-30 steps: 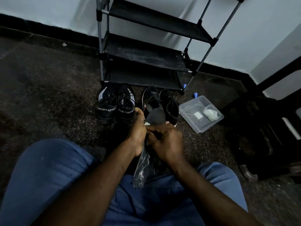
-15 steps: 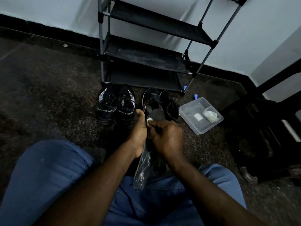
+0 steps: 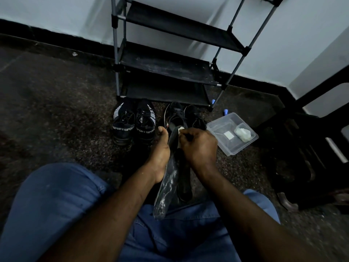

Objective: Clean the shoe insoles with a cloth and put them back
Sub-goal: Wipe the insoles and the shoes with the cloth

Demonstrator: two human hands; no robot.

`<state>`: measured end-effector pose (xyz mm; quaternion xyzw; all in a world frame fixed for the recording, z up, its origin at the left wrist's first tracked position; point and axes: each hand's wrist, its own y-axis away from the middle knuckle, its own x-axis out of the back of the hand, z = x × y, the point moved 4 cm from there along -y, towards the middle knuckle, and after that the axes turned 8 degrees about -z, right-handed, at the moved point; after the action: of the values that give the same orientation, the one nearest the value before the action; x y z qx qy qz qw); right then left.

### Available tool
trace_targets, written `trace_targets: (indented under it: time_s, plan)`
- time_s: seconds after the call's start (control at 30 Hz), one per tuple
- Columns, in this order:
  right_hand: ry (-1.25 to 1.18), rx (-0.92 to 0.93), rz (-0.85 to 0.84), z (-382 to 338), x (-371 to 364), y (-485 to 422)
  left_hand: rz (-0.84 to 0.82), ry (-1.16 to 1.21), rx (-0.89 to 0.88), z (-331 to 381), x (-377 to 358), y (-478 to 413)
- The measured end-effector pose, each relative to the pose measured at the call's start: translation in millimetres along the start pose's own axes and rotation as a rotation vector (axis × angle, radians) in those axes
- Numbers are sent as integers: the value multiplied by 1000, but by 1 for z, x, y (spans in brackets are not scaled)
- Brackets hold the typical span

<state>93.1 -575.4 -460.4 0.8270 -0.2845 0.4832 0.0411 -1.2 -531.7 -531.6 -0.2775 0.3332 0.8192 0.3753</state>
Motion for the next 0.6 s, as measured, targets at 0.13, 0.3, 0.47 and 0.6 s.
trace_targets:
  time_s: [0.13, 0.3, 0.47, 0.6]
  plan:
    - [-34, 27, 0, -4, -4, 15, 50, -45, 24, 2, 2, 1]
    - [-53, 108, -26, -16, -13, 41, 80, -83, 9, 8, -2, 2]
    - [93, 64, 2, -4, -5, 15, 90, -115, 13, 0, 6, -2]
    - [223, 61, -17, 6, 8, -10, 21, -52, 8, 1, -1, 0]
